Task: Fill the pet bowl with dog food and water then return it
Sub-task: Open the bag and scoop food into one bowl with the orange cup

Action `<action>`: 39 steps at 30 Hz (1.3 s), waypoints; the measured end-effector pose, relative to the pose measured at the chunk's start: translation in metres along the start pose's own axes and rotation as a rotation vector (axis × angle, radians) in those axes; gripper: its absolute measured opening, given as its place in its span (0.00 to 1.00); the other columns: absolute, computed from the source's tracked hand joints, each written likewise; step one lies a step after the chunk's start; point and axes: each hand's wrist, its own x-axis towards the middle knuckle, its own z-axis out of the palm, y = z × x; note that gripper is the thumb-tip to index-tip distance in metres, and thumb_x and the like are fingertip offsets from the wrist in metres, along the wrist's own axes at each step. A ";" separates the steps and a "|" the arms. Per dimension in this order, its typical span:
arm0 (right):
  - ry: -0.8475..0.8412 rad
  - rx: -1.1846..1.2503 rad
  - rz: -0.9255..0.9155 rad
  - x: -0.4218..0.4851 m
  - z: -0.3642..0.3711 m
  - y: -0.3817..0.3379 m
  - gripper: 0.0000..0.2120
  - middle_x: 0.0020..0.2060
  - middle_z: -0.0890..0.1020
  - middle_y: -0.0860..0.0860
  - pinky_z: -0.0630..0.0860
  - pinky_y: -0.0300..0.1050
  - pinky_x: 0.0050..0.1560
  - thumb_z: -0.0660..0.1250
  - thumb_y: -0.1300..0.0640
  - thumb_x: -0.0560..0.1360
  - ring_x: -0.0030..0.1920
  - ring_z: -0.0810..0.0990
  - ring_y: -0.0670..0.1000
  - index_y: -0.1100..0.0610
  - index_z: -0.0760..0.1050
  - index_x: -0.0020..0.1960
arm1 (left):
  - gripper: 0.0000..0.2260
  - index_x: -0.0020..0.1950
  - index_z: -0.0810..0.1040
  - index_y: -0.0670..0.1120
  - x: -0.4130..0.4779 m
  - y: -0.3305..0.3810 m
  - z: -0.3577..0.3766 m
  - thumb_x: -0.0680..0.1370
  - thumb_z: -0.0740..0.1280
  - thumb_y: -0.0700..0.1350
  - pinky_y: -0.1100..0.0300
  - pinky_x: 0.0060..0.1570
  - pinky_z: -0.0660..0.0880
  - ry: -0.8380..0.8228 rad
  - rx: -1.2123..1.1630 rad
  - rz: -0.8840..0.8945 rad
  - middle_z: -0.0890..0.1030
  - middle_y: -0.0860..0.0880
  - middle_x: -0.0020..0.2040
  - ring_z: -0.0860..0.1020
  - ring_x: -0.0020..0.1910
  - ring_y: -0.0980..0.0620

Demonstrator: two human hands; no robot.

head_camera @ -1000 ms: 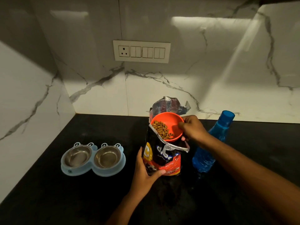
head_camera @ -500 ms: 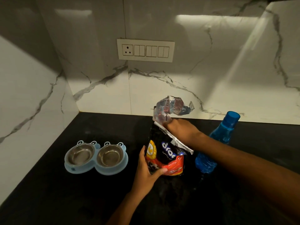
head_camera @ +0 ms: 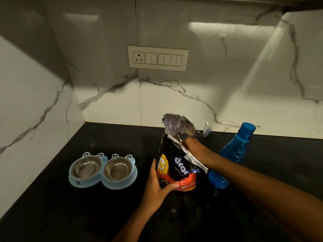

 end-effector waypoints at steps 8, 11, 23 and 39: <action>0.361 0.428 0.267 0.004 -0.013 0.017 0.12 0.18 0.76 0.51 0.68 0.37 0.19 0.59 0.66 0.81 0.16 0.73 0.46 0.62 0.80 0.43 | 0.49 0.79 0.55 0.52 -0.002 0.002 -0.004 0.66 0.80 0.56 0.48 0.69 0.72 0.005 -0.018 0.036 0.70 0.54 0.73 0.71 0.71 0.55; 0.455 0.571 0.272 0.004 -0.022 0.020 0.13 0.15 0.73 0.52 0.66 0.34 0.17 0.58 0.67 0.80 0.14 0.69 0.45 0.65 0.80 0.44 | 0.47 0.78 0.56 0.52 -0.002 0.004 -0.004 0.66 0.79 0.57 0.52 0.68 0.72 -0.002 -0.051 0.041 0.70 0.54 0.73 0.72 0.70 0.56; 0.380 0.934 0.144 0.012 -0.041 0.022 0.14 0.17 0.70 0.53 0.62 0.35 0.17 0.59 0.71 0.77 0.16 0.66 0.47 0.64 0.75 0.35 | 0.24 0.71 0.71 0.52 0.006 0.066 -0.012 0.76 0.64 0.58 0.63 0.67 0.70 0.315 -0.077 0.159 0.74 0.58 0.69 0.71 0.68 0.64; 0.124 0.922 -0.208 0.045 0.012 -0.144 0.16 0.16 0.71 0.51 0.64 0.35 0.19 0.58 0.65 0.79 0.16 0.67 0.46 0.60 0.72 0.32 | 0.10 0.44 0.82 0.41 -0.013 0.186 -0.164 0.82 0.64 0.42 0.54 0.37 0.82 0.647 -0.139 0.153 0.80 0.47 0.28 0.82 0.33 0.45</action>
